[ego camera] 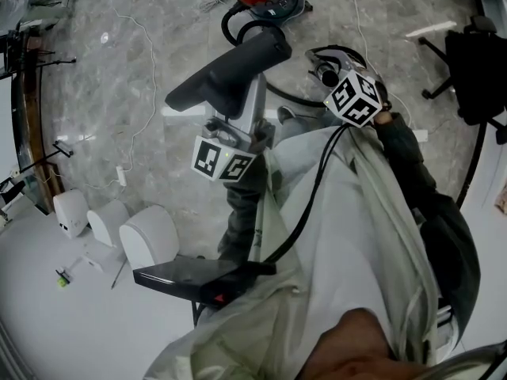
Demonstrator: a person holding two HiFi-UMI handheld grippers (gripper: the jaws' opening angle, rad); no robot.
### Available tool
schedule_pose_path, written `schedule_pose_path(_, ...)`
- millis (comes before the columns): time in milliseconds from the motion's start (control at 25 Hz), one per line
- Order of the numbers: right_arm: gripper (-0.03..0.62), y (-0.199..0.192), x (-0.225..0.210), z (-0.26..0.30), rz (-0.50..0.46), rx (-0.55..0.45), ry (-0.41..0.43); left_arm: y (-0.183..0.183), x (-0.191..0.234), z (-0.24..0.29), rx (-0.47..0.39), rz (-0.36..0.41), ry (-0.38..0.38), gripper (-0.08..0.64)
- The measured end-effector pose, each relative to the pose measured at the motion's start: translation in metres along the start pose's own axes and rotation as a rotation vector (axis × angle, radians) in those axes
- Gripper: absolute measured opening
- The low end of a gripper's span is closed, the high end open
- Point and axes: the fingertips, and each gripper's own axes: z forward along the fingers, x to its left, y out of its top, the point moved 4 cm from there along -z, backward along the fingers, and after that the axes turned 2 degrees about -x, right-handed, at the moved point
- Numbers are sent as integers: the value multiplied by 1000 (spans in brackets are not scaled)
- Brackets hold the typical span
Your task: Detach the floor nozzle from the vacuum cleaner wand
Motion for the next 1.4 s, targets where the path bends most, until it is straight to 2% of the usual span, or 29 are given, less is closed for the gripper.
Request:
schedule_pose_path(200, 173, 3, -12, -15, 67, -41, -1, -3, 0, -5, 4, -17, 13, 77)
schedule_pose_path(480, 173, 10, -20, -41, 94, -72, -50, -11, -8, -6, 15, -32, 3, 77)
schedule_pose_path(800, 173, -9, -16, -40, 96, -20, -85, -22, -16, -2, 34, -54, -11, 77)
schedule_pose_path(1040, 173, -23, -18, -38, 104, -1, -99, -34, -14, -4, 66, -58, 8, 77)
schedule_pose_path(1160, 173, -23, -19, -40, 100, 5, -114, -38, -12, -1, 73, -69, 5, 77)
schedule_pose_path(1400, 173, -13, -11, -33, 90, 8, -88, -34, -10, -4, 79, -81, 5, 77)
